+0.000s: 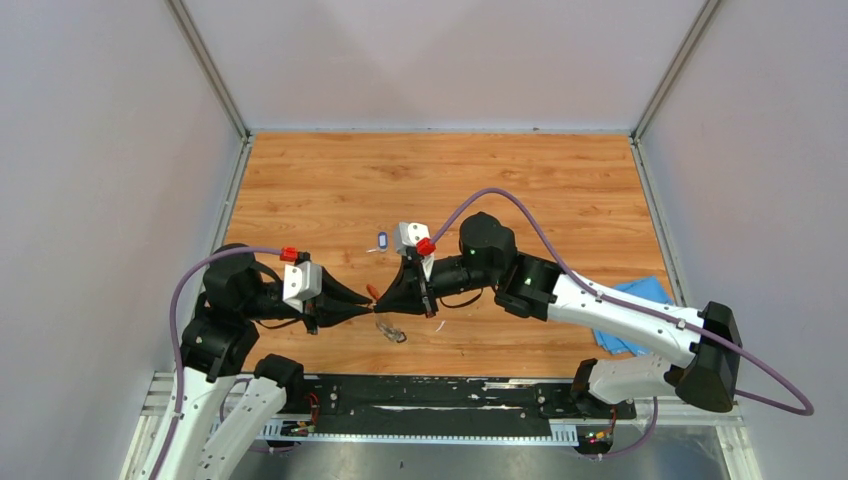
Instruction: Put the keys on the keyring
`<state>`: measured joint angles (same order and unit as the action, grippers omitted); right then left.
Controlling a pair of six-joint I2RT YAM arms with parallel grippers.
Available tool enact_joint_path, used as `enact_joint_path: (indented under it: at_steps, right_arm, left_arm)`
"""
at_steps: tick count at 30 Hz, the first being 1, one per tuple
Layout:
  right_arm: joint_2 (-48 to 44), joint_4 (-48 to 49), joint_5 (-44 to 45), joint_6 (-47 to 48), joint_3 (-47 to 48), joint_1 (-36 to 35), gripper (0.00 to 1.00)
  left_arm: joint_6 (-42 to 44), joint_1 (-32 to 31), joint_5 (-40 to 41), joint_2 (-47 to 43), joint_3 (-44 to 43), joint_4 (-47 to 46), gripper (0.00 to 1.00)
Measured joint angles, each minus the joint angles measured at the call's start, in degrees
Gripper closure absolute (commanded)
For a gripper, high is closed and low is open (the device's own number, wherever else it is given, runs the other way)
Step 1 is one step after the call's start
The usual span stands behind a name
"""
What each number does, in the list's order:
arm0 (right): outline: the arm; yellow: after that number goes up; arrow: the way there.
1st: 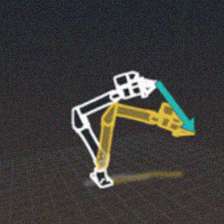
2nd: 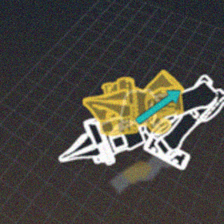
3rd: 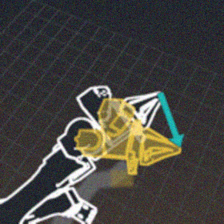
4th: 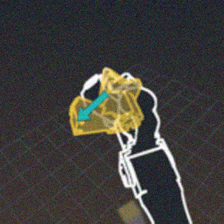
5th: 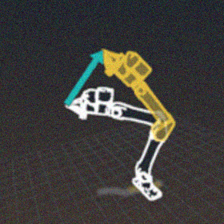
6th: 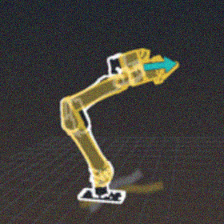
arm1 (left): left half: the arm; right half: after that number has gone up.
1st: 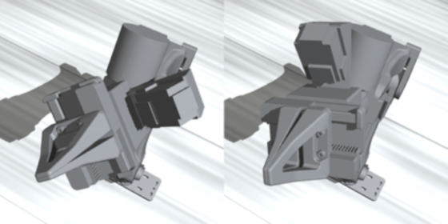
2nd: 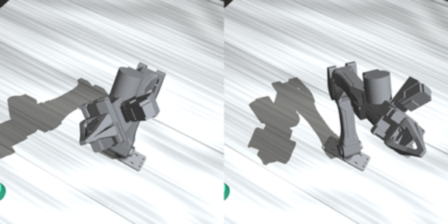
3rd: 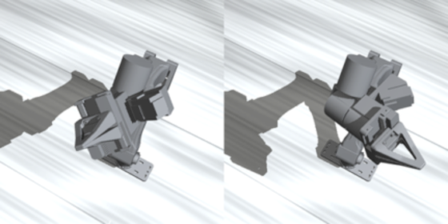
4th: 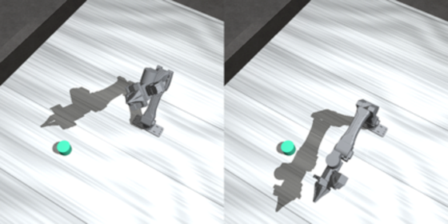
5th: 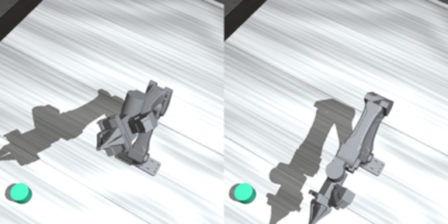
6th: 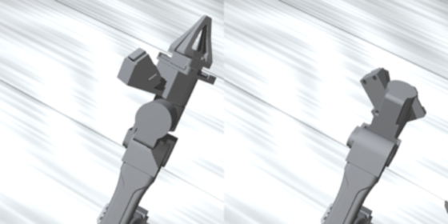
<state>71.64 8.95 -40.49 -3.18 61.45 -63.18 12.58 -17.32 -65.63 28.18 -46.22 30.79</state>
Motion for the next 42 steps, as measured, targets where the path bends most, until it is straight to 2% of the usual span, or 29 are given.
enact_joint_path:
  at_steps: [6,7,12,15,18,23,35,42]
  right_arm:
    - [0.00,-0.17,0.55,0.85,0.02,-0.24,1.00]
    - [0.00,-0.22,0.72,1.01,0.02,-0.26,1.00]
    - [0.00,-0.42,1.57,1.25,0.02,-0.57,1.00]
    - [0.00,-0.42,1.73,1.22,0.02,-0.59,0.91]
    - [-0.13,-0.46,1.73,1.16,0.04,-0.68,0.76]
    - [-1.18,-1.49,1.77,1.09,1.03,-0.94,0.64]
    - [-6.19,-11.21,4.63,5.66,7.02,-0.98,0.55]
    - [-4.11,-20.94,9.55,11.37,12.28,-4.79,0.56]
  left_arm:
    - [-0.70,0.00,-0.72,0.00,0.00,0.20,1.00]
    - [-0.68,0.00,-0.83,0.00,0.00,0.20,1.00]
    - [-0.87,0.00,-0.85,0.00,0.00,0.63,1.00]
    - [-0.98,0.00,-0.83,0.00,-0.07,0.70,1.00]
    - [-0.57,0.00,-0.92,-0.02,-0.15,0.96,1.00]
    - [2.01,0.00,-1.22,-0.50,-0.68,1.84,1.00]
    - [12.24,0.00,-3.98,-3.54,-3.50,2.73,1.00]
    - [12.26,0.00,-1.95,-3.52,-3.89,2.82,1.00]
